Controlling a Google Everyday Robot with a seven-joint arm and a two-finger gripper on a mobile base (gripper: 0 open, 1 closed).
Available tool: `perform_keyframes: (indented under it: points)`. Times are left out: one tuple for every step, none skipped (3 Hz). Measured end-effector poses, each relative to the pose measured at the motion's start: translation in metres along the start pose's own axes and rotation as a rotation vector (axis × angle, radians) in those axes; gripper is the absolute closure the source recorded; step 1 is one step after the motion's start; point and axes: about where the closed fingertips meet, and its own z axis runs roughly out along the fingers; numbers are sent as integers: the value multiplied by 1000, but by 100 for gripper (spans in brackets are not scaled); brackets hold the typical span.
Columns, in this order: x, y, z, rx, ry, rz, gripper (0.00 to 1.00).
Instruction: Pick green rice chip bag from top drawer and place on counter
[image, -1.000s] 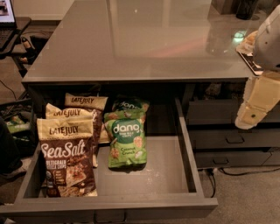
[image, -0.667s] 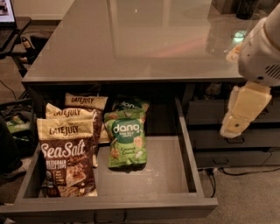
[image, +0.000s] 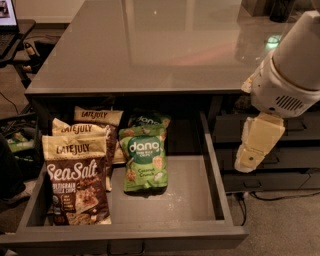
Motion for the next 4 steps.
perform_keyframes:
  points:
    - [-13,-2,28,6,-27,15,0]
    - [-47,-37,114,-17,-2,66,0]
    - [-52,-35,120,-13,-9,60,0]
    - [-73,-35,148,-25,-42,48,0]
